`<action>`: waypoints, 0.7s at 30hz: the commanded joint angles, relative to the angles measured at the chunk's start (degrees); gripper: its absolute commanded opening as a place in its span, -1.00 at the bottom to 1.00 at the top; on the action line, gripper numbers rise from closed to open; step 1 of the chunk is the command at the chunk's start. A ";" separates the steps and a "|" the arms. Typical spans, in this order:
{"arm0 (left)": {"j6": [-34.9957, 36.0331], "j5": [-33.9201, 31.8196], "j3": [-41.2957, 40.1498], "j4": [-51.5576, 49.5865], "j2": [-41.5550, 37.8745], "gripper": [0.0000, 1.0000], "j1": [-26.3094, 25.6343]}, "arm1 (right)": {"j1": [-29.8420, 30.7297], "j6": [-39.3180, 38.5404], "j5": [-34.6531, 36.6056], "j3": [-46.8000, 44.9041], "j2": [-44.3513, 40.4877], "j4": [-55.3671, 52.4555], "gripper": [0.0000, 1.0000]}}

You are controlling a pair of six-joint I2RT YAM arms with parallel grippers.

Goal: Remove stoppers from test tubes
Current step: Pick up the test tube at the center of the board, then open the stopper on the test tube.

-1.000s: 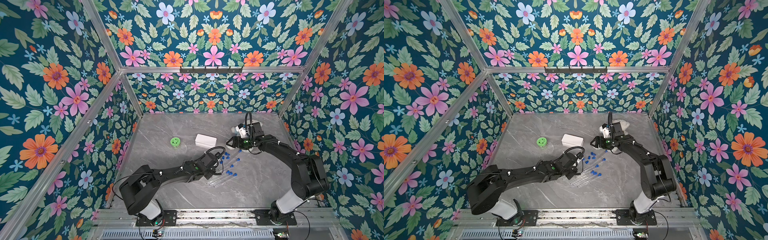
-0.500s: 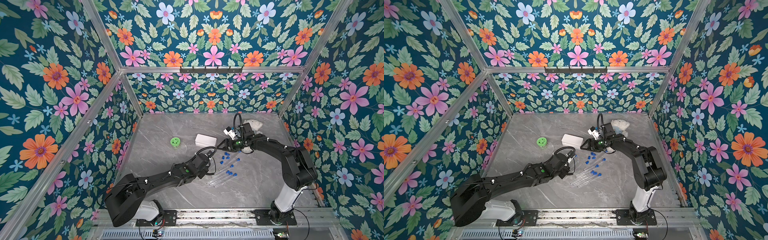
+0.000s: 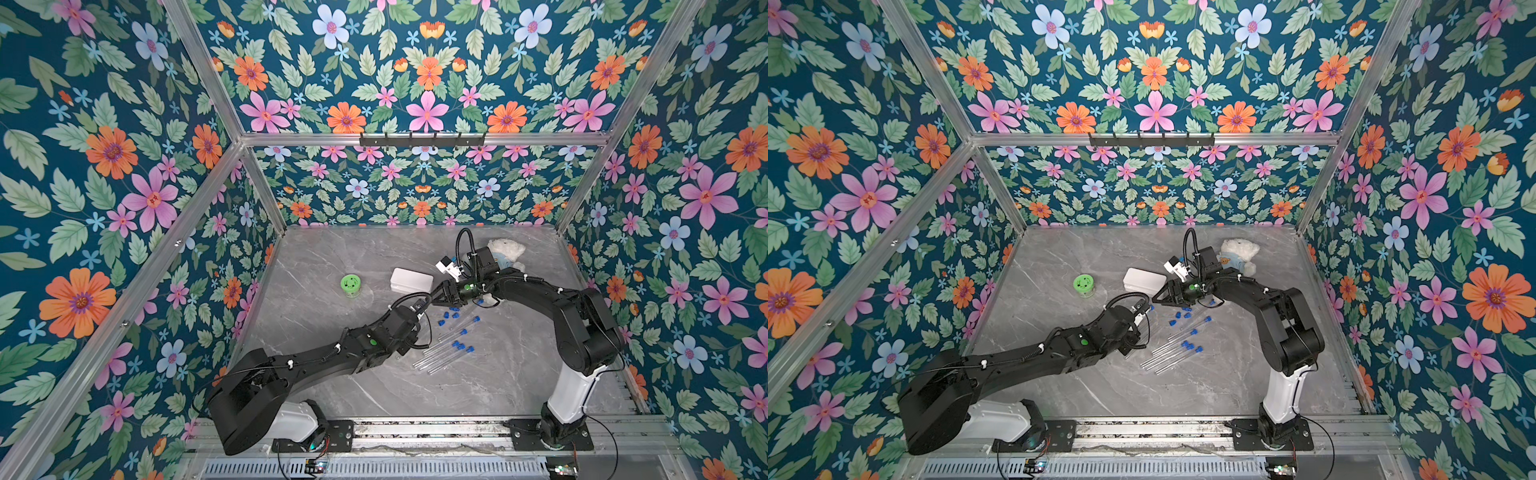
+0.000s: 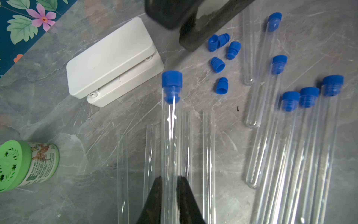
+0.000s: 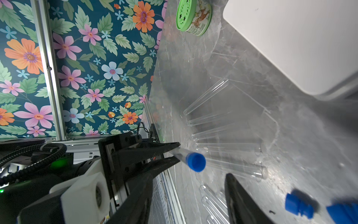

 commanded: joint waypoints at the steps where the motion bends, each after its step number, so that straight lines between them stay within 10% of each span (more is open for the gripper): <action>1: 0.61 -0.50 0.24 1.70 0.18 -1.00 0.10 | 0.15 -0.22 -2.05 0.50 0.38 0.55 0.19; 21: 0.73 -0.86 0.45 2.03 -0.16 -1.00 0.14 | 1.09 -0.57 -2.86 1.43 1.82 -0.33 0.03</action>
